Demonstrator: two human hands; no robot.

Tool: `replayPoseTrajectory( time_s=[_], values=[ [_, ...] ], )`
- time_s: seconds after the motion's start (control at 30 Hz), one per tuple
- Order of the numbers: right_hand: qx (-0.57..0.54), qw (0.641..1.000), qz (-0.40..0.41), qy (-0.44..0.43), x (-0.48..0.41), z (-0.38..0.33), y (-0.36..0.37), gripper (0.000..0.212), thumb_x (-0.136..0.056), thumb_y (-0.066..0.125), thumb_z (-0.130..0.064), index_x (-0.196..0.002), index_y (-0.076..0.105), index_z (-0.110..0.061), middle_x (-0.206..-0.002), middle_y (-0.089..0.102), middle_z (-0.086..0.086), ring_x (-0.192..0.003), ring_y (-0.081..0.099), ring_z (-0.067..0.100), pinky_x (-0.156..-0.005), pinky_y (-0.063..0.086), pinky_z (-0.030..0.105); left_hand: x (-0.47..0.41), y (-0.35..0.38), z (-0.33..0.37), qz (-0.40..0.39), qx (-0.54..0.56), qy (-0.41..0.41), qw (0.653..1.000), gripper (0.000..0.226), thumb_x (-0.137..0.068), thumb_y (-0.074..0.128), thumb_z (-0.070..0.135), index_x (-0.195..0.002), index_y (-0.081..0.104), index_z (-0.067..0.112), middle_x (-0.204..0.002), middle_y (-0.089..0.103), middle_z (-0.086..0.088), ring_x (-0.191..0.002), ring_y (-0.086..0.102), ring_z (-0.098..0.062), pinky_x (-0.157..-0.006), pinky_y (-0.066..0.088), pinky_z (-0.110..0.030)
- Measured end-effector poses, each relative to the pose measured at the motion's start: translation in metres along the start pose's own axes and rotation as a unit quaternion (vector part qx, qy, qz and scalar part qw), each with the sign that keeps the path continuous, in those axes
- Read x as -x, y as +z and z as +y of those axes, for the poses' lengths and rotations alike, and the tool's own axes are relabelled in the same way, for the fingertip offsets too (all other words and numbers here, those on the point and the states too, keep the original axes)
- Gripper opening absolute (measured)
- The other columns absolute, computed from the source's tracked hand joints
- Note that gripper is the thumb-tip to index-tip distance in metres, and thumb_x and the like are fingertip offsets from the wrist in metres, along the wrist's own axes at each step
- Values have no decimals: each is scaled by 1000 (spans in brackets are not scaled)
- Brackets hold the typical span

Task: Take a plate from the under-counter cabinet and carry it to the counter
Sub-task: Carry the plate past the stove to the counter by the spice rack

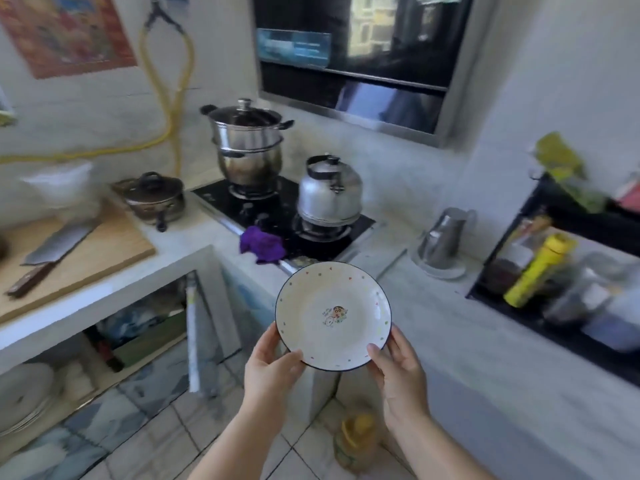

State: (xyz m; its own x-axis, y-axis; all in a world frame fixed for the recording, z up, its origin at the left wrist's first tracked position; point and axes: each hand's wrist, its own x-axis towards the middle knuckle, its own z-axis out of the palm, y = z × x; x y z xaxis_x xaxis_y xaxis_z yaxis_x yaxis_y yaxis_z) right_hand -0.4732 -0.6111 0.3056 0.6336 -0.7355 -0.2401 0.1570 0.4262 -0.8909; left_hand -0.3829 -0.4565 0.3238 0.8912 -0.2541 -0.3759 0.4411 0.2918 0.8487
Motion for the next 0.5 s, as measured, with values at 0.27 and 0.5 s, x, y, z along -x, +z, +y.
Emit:
replayPoseTrajectory(
  time_s=[0.27,0.5],
  values=[
    [6,995,92,-40,-38,-82,-156,49,-76,67,-3,-114,63,-34,-114,68,-18,-102,64,3,-70,53,20,19,159,-85,-92,-20,-55,994,56,-74,63,-12,-109,62,32,-106,67,19,-90,70,-17,-67,56,-32],
    [-14,982,185,-44,-56,-111,-257,47,-76,67,-4,-108,66,-39,-112,68,-21,-100,65,1,-72,53,22,35,257,-144,-164,-77,-82,980,55,-74,64,-10,-100,65,39,-115,64,18,-103,63,-17,-65,56,-25]
  ],
)
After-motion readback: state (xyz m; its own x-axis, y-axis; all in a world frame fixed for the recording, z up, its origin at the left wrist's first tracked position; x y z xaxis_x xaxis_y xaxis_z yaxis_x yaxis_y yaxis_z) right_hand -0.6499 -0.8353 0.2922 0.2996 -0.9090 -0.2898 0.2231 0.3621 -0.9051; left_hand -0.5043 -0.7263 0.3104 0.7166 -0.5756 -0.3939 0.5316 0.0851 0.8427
